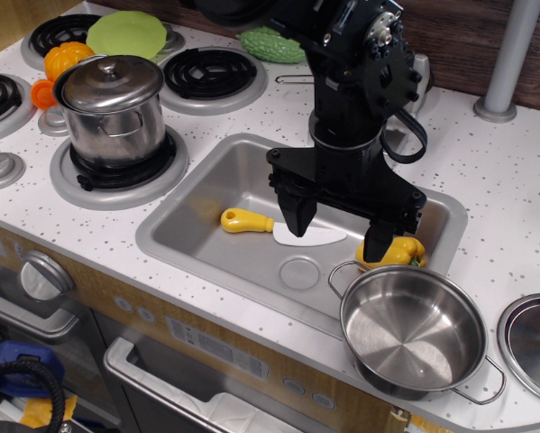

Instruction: Put pan in sink

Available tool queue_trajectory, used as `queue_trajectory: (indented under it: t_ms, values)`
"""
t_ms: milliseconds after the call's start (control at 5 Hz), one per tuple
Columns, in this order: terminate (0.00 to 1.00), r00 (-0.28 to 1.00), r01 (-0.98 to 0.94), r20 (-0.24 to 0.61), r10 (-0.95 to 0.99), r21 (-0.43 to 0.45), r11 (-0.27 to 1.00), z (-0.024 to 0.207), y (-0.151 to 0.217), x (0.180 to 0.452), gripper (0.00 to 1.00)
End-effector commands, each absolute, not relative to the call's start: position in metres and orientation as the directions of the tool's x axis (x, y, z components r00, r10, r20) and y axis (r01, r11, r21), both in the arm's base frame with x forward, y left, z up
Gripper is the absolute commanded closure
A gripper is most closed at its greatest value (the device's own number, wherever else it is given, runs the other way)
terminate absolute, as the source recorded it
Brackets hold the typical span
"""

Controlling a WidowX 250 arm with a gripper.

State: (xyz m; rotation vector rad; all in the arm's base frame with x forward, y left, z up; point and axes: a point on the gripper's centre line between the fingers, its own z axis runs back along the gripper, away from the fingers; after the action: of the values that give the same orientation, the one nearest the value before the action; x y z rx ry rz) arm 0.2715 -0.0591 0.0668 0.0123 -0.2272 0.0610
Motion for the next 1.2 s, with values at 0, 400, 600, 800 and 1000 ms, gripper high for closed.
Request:
queue_trajectory:
  t_ms: [0, 400, 600, 800, 1000]
  values:
    - [0.0, 0.972, -0.062, 0.226, 0.059, 0.005, 0.998, 0.067, -0.059, 0.272, 0.0]
    - [0.0, 0.915, 0.284, 0.259, -0.309, 0.129, 0.95, 0.068, -0.098, 0.282, 0.0]
    - [0.0, 0.827, 0.452, 0.294, -0.479, 0.158, 0.878, 0.065, -0.112, 0.288, 0.0]
    - [0.0, 0.771, 0.544, 0.278, -0.572, 0.179, 0.82, 0.057, -0.122, 0.295, 0.0]
    - [0.0, 0.739, 0.593, 0.274, -0.615, 0.167, 0.788, 0.052, -0.124, 0.303, 0.0]
